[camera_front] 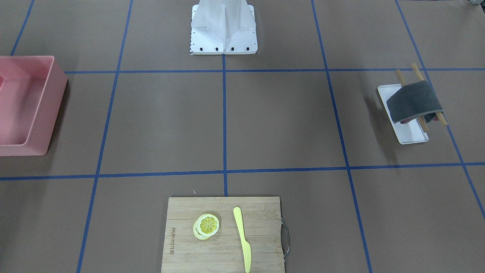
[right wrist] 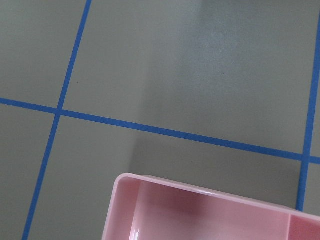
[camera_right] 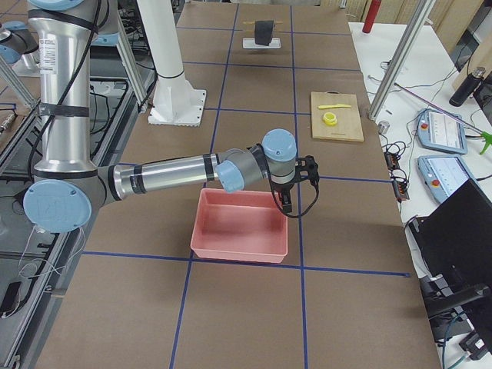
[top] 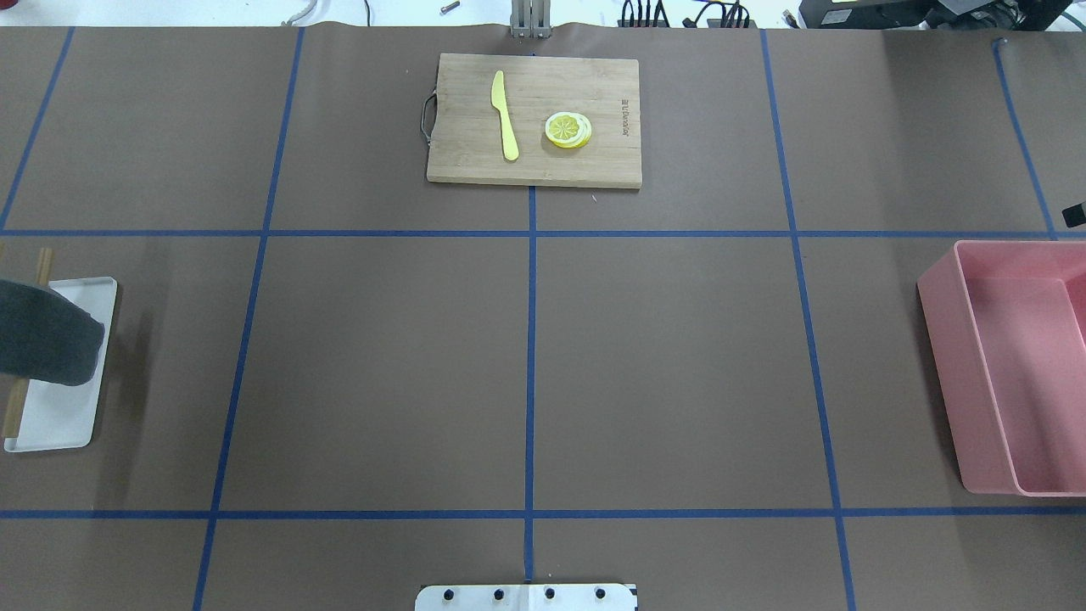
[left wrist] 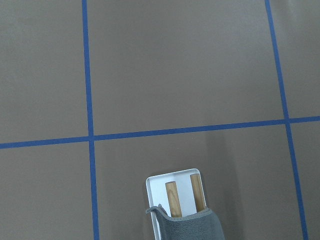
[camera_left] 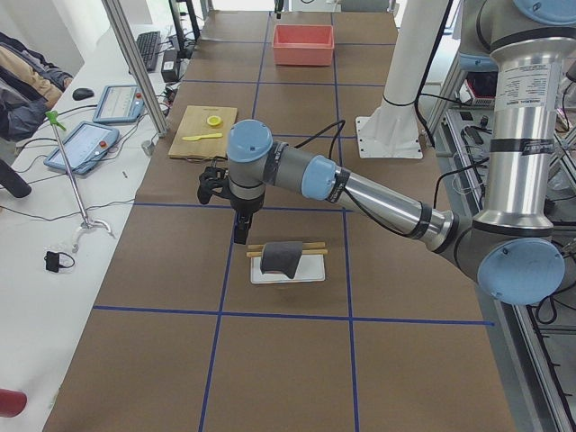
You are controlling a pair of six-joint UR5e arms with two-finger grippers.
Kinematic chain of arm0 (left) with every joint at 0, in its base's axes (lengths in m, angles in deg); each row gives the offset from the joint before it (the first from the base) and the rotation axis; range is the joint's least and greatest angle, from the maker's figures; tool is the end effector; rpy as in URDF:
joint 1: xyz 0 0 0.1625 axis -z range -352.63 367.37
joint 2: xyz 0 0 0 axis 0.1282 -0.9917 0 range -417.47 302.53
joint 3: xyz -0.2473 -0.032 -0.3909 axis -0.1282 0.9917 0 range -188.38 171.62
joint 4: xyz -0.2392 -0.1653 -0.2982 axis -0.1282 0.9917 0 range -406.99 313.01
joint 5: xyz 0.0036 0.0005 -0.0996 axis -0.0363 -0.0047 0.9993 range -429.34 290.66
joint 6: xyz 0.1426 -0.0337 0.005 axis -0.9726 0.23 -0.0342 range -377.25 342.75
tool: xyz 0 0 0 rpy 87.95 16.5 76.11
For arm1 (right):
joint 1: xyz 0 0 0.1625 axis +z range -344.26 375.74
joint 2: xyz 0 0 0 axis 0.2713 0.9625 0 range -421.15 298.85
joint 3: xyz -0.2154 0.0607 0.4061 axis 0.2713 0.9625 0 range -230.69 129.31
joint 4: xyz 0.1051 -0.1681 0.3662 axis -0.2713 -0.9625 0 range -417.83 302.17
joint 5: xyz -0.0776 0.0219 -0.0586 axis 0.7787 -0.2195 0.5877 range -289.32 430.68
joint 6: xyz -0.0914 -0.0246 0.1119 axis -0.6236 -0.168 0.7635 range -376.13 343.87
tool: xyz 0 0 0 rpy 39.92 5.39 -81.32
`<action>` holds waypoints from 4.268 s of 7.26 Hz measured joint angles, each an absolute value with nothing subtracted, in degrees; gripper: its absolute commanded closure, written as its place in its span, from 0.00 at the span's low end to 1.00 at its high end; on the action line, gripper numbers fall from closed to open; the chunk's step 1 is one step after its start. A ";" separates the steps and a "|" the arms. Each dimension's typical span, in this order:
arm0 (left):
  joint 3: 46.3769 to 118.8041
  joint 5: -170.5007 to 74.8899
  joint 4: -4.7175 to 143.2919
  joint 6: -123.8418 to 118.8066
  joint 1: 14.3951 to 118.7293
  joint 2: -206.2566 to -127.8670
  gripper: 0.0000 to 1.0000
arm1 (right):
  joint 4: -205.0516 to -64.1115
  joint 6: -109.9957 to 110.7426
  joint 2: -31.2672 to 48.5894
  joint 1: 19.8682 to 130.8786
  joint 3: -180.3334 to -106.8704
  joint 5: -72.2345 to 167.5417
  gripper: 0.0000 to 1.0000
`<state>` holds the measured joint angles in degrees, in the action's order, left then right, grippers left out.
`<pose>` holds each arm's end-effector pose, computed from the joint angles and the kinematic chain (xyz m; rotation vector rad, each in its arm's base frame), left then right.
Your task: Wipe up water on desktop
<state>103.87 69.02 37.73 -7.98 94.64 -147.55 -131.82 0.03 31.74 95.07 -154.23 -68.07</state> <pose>-0.0004 -0.4901 0.5401 0.1904 0.8617 0.0189 -0.0693 -0.4925 0.5943 0.2307 -0.9124 -0.1093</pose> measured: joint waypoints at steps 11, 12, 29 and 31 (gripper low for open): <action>103.38 70.14 42.43 0.42 92.24 -149.70 0.02 | -126.11 1.15 28.84 93.11 -156.41 -70.29 0.00; 103.32 70.07 43.47 4.06 90.23 -149.63 0.02 | -125.75 1.62 29.06 93.09 -156.45 -70.69 0.00; 90.00 70.15 50.46 14.94 77.36 -144.59 1.00 | -125.42 7.87 28.80 89.86 -156.08 -70.57 0.00; 90.58 70.22 50.46 15.91 77.34 -144.98 1.00 | -125.42 7.81 29.00 89.74 -155.99 -70.53 0.00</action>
